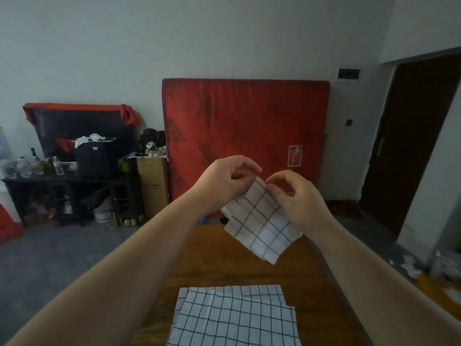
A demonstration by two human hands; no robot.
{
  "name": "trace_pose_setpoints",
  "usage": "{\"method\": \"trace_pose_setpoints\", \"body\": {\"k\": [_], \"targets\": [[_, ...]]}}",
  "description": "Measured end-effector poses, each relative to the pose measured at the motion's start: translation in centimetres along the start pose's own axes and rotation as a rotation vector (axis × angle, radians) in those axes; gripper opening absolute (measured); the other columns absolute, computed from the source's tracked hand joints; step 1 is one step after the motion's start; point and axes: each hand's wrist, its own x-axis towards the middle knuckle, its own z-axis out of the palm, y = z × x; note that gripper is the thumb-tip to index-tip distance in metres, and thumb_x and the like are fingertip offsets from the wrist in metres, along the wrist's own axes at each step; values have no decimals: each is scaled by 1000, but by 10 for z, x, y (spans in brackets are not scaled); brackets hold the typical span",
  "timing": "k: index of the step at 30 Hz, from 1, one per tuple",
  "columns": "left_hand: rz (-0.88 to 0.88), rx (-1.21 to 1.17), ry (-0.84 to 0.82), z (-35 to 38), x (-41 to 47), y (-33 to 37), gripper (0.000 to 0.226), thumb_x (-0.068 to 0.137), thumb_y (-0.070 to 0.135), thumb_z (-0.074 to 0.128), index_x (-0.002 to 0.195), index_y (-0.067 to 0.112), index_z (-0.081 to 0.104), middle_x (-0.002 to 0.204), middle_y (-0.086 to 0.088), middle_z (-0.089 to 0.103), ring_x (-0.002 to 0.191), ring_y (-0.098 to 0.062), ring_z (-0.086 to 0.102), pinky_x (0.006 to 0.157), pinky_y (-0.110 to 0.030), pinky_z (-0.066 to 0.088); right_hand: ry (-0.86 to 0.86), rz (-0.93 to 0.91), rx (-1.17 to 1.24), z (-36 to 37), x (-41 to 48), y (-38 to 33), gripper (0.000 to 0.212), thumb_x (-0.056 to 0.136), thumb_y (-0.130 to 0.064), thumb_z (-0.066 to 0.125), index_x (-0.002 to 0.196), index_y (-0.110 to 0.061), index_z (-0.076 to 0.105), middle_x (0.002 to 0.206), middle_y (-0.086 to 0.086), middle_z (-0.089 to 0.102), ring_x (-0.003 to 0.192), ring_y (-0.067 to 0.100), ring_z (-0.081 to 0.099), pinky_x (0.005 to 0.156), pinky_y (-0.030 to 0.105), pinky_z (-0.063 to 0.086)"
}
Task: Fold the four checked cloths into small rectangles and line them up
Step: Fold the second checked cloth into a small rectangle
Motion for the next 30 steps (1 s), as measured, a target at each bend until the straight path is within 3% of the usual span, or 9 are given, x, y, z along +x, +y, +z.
{"method": "trace_pose_setpoints", "body": {"k": [4, 6, 12, 15, 17, 19, 21, 25, 30], "targets": [[-18, 49, 24, 5, -2, 0, 12, 97, 19, 67, 98, 30, 72, 89, 13, 77, 86, -29, 73, 74, -45, 60, -37, 29, 43, 0, -1, -2, 9, 99, -30, 66, 94, -30, 73, 88, -12, 74, 85, 0, 68, 73, 17, 51], [-31, 81, 27, 8, -3, 0, 12, 95, 22, 68, 94, 33, 72, 87, 15, 76, 87, -32, 72, 75, -49, 60, -48, 37, 45, 0, -2, -3, 9, 98, -32, 67, 92, -29, 74, 86, -12, 74, 82, 2, 69, 71, 19, 53], [-75, 93, -5, 13, -3, 1, 7, 94, 21, 69, 95, 24, 75, 77, 11, 71, 58, -2, 61, 59, -23, 54, -41, 28, 67, 5, -3, -2, 6, 96, -30, 70, 90, -28, 72, 84, -11, 74, 79, 5, 69, 67, 15, 53], [-117, 50, -29, 13, -3, 1, 6, 94, 25, 69, 94, 26, 75, 70, 17, 69, 59, 7, 60, 61, -17, 50, -37, 10, 57, 3, -5, -2, 8, 96, -29, 70, 88, -27, 71, 82, -9, 72, 78, 7, 68, 67, 17, 54], [-134, 35, -59, 11, -3, 3, 10, 97, 33, 67, 96, 28, 75, 70, 18, 69, 63, 3, 63, 62, -20, 51, -24, -6, 35, 1, -5, -3, 9, 97, -28, 69, 88, -27, 70, 80, -10, 71, 74, 5, 66, 65, 17, 53], [-140, 73, -83, 10, -4, 3, 17, 96, 44, 64, 100, 32, 75, 85, 14, 73, 77, -6, 67, 71, -28, 56, 1, -10, 12, -1, -6, -3, 11, 98, -29, 67, 87, -28, 69, 80, -8, 69, 72, 7, 64, 62, 19, 52], [-116, 171, -118, 9, -5, 4, 24, 94, 52, 65, 103, 32, 74, 96, 15, 72, 89, -5, 67, 80, -27, 56, 30, -3, -16, -3, -7, -3, 12, 99, -31, 64, 88, -29, 68, 81, -5, 69, 74, 13, 64, 62, 24, 53], [-103, 269, -111, 9, -8, 4, 15, 96, 38, 68, 107, 31, 74, 101, 17, 71, 93, 1, 64, 83, -24, 54, 68, 15, -3, -6, -7, -1, 14, 100, -30, 62, 88, -26, 67, 84, -1, 69, 78, 15, 64, 65, 24, 53], [-112, 218, -63, 8, -10, 4, 14, 96, 31, 69, 107, 28, 77, 100, 16, 72, 92, -1, 65, 79, -21, 53, 48, 22, 43, -8, -9, -2, 10, 100, -29, 62, 93, -29, 68, 86, -5, 70, 79, 11, 67, 73, 31, 58]]}}
